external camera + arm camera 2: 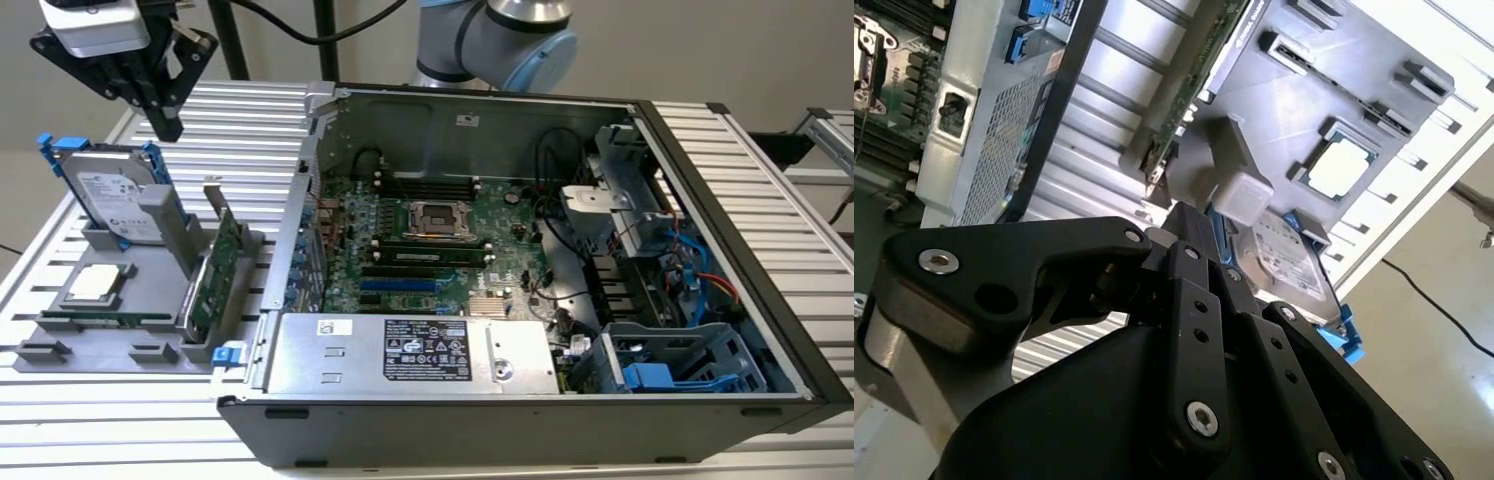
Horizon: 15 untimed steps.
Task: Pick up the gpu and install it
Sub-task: 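Pick up the gpu and move the gpu toward the slot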
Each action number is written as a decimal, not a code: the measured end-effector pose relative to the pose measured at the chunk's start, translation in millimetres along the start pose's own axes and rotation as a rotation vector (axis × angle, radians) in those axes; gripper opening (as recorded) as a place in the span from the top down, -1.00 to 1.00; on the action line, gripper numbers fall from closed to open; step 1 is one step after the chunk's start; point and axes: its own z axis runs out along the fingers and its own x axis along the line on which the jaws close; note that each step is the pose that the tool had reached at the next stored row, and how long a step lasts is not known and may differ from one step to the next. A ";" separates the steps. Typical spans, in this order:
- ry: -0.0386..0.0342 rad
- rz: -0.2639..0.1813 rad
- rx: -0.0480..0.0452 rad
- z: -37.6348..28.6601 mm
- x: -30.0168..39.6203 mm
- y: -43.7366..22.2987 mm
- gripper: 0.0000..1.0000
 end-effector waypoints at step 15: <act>0.0000 0.000 0.0000 -0.2 -0.3 -4.1 1.00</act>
